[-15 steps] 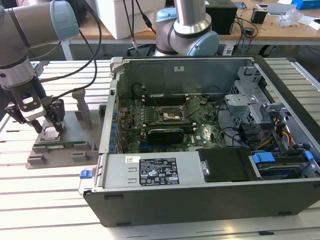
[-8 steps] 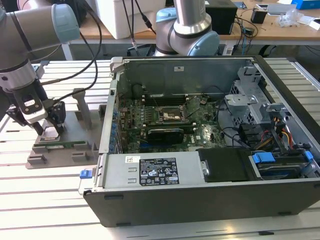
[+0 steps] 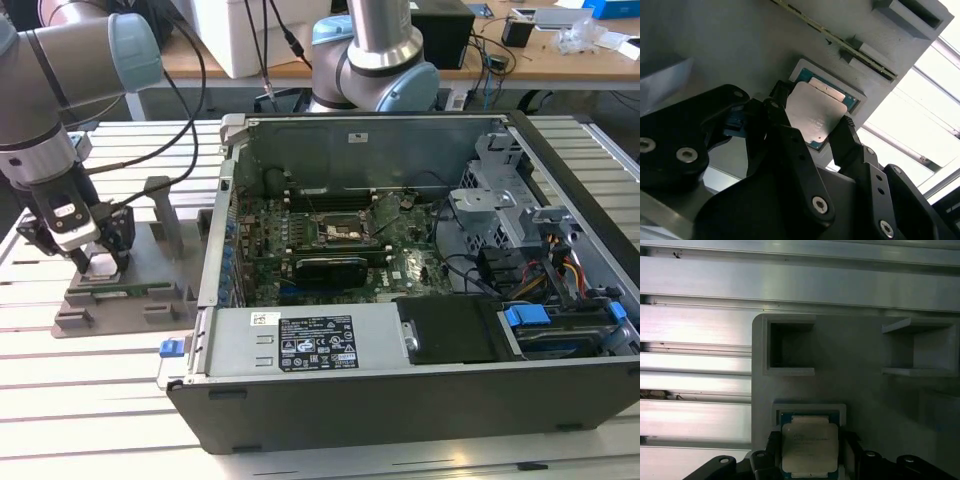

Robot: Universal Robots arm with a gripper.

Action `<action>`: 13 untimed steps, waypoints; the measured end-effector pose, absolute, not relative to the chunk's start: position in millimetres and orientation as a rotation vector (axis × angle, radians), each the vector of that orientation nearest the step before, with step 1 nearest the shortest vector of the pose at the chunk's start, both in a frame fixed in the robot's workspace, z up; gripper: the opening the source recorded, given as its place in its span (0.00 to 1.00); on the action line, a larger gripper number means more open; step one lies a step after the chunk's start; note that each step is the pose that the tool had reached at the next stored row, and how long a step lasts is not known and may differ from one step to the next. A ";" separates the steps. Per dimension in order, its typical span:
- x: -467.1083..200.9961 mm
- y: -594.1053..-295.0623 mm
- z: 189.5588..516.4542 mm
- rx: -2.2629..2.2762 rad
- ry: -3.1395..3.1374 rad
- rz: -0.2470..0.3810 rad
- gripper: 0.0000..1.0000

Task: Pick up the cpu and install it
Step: 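Pick up the cpu and move it towards the insertion slot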

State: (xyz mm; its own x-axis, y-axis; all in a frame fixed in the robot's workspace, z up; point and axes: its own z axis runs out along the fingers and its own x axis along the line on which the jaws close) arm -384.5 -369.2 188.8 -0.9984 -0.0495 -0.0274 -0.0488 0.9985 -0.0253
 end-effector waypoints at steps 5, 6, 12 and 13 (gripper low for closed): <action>-384.4 -369.2 188.8 -0.078 3.112 -0.038 0.54; -384.5 -369.2 188.8 -0.078 3.112 -0.038 0.54; -384.4 -369.2 188.9 -0.078 3.112 -0.038 0.54; -384.4 -369.1 189.2 -0.078 3.112 -0.038 0.54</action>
State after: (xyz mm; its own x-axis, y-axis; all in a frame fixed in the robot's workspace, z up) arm -384.4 -369.1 189.2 -0.9983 -0.0506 -0.0279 -0.0499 0.9984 -0.0251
